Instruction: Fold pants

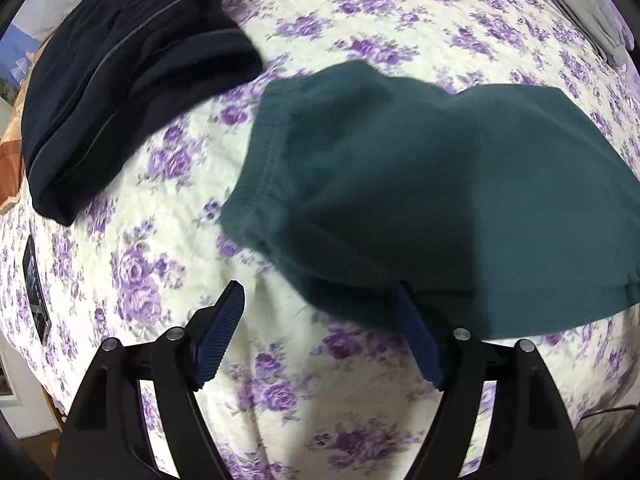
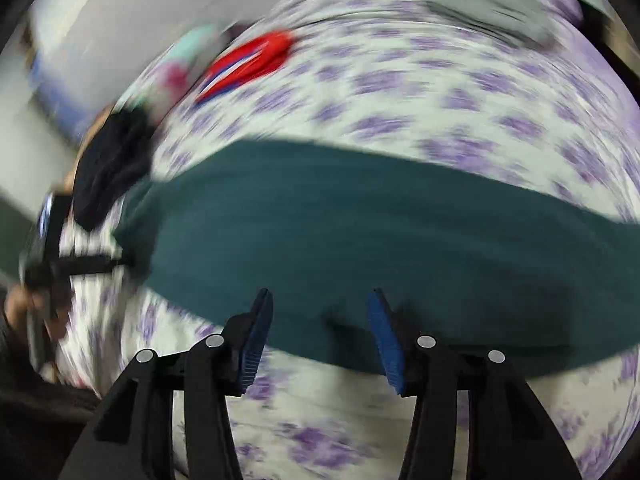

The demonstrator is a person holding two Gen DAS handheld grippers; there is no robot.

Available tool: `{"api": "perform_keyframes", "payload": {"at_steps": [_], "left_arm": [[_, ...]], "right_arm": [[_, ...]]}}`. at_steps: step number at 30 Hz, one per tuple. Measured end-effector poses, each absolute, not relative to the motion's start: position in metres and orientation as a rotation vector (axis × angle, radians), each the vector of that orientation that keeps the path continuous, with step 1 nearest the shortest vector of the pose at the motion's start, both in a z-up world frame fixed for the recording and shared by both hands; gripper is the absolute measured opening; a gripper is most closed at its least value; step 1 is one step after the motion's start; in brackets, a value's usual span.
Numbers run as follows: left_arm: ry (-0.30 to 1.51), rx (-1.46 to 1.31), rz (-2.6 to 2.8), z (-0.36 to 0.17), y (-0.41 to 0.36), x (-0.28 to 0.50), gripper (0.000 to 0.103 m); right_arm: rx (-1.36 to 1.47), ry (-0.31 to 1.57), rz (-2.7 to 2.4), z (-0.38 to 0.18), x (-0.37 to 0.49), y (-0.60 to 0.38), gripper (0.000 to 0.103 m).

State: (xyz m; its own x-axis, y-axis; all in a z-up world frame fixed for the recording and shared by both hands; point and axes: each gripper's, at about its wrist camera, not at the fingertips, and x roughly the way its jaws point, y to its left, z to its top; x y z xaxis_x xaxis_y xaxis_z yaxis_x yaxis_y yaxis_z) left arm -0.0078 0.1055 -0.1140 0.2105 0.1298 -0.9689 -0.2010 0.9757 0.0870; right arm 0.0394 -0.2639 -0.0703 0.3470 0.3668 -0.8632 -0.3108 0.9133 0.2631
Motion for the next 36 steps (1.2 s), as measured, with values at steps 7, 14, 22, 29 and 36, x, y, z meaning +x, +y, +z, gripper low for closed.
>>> {"api": "perform_keyframes", "payload": {"at_steps": [7, 14, 22, 29, 36], "left_arm": [[1.334, -0.095, 0.234, -0.116, 0.128, -0.03, 0.074], [1.36, -0.129, 0.22, -0.129, 0.143, -0.032, 0.074], [1.353, -0.186, 0.251, -0.127, 0.171, -0.034, 0.074], [1.333, -0.189, 0.253, -0.115, 0.191, -0.047, 0.074], [1.328, -0.193, 0.287, -0.115, 0.201, -0.043, 0.074]], "right_arm": [[-0.156, 1.141, 0.545, -0.082, 0.041, -0.205, 0.048], [-0.359, 1.147, 0.487, -0.107, 0.037, -0.183, 0.018], [-0.135, 1.091, 0.508, -0.063, 0.033, -0.211, 0.002], [-0.172, 1.204, 0.502, -0.091, 0.015, -0.226, 0.005], [-0.074, 1.171, 0.56, -0.077, 0.014, -0.234, 0.047]]}}
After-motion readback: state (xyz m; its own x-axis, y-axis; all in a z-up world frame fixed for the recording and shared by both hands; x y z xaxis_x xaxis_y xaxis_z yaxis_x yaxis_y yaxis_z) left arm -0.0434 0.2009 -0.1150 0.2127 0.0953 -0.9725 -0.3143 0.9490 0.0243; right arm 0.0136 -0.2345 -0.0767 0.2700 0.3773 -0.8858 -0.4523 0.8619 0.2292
